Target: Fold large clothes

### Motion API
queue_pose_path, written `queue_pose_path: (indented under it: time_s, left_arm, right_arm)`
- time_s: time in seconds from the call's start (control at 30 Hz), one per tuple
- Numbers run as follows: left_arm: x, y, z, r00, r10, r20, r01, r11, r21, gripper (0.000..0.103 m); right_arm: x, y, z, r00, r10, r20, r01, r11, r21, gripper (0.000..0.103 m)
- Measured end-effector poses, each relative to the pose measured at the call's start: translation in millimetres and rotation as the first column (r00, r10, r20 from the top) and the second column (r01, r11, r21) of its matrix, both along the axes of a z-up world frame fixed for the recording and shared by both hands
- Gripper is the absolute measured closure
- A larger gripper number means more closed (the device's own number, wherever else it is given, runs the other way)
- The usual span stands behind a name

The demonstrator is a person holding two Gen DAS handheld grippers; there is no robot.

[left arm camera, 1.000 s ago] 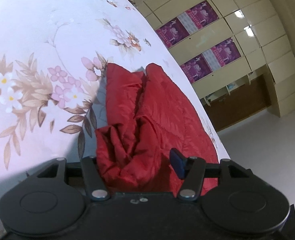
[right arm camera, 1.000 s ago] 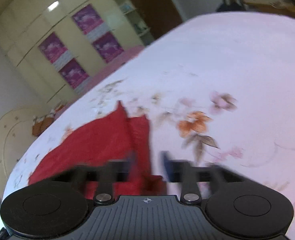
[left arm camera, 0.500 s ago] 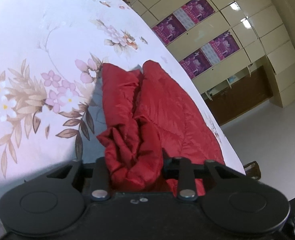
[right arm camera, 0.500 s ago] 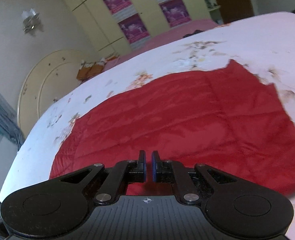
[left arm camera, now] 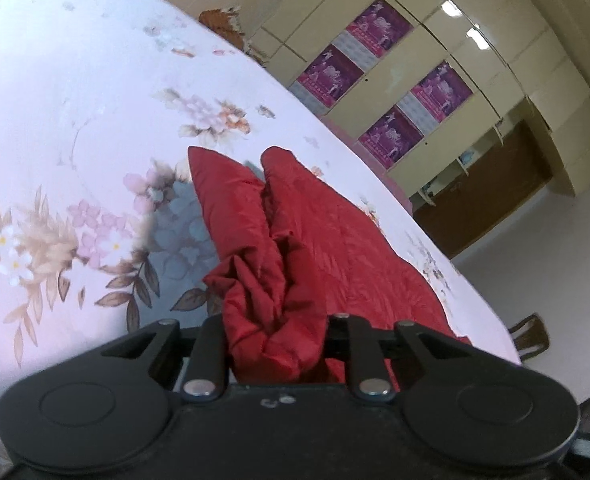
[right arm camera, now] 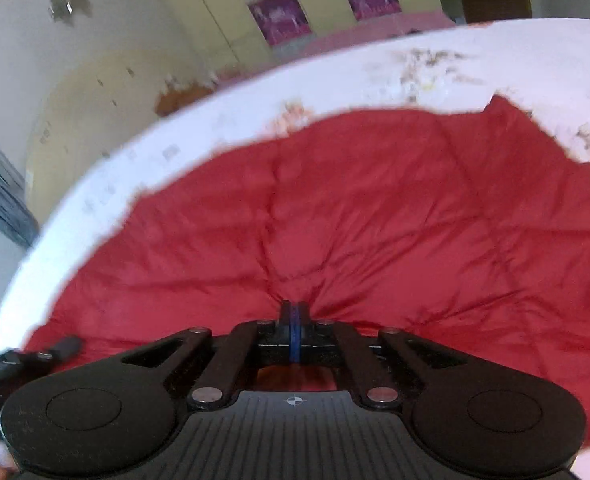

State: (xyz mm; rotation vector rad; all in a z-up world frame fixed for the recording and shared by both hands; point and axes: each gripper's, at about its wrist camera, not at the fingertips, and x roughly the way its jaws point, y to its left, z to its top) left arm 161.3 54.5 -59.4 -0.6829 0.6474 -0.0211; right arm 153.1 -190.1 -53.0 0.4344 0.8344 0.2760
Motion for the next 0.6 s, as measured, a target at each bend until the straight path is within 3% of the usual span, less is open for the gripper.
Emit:
queue_pose_path:
  time_s: [0.1,0.2,0.3,0.4,0.47,0.6]
  left_arm:
    - [-0.8,-10.5,13.2,1.000,-0.021,0.012,0.020,0.997,0.073,0.084]
    - [-2.9,-22.4,26.0,0.999,-0.038,0.023,0.035,0.993,0.109,0.084]
    - [-6.5,-36.8,41.7,0.996,-0.068,0.060,0.059,0.987,0.147,0.084]
    - [-6.1,-52.7,57.2,0.991,-0.098,0.088,0.078,0.974,0.211,0.084]
    - [-5.4,-61.0,65.5,0.989,-0.113,0.097,0.088,0.968,0.235,0.084]
    - [-8.0,-78.6,79.6,0.981,-0.154,0.120,0.117,0.956,0.270,0.084]
  right_arm:
    - [-14.5,-4.7,5.0,0.999,0.037,-0.025,-0.036,0.999,0.034,0.103]
    - [-14.9,9.1,-21.8,0.988,0.081,-0.132,-0.082,0.997,0.002,0.103]
    - [-16.2,11.1,-40.2,0.990,0.073,-0.121,-0.070,0.997,0.026,0.103]
    - [-12.9,0.9,-35.4,0.987,0.072,-0.141,-0.064,0.996,0.063,0.103]
    - [-19.7,-17.0,-18.6,0.995,0.032,-0.097,-0.020,0.993,0.118,0.103]
    - [-38.0,-75.4,16.0,0.991,-0.130,0.024,0.128,0.988,0.086,0.103]
